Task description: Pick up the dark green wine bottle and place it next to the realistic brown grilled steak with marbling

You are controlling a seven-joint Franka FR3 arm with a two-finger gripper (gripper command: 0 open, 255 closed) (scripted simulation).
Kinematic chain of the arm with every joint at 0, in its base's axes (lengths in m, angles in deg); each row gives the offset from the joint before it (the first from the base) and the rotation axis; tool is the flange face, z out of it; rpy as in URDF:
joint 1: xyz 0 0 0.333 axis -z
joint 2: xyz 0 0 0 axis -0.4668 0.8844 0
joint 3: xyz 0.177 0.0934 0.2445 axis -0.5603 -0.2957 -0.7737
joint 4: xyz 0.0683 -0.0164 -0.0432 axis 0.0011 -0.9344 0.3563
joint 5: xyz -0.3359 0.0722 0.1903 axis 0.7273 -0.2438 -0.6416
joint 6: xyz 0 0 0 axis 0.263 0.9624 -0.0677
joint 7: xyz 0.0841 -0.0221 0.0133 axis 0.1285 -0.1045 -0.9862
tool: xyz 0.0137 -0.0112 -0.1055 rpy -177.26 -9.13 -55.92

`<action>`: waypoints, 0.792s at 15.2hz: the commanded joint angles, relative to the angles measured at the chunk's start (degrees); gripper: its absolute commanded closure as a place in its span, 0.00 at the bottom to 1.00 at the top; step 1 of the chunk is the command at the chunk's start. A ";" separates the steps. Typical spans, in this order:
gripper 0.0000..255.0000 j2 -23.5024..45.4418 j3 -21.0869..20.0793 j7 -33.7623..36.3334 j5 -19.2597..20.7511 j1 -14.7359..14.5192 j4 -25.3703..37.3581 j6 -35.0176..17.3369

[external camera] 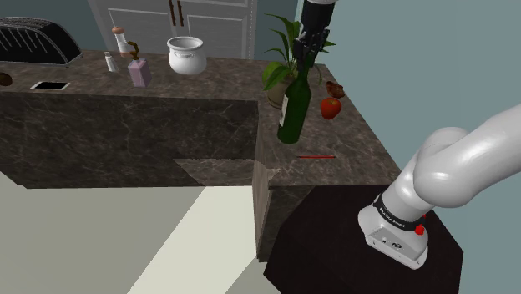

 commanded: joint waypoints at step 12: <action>1.00 1.94 -0.06 -0.55 -0.04 0.04 11.80 9.85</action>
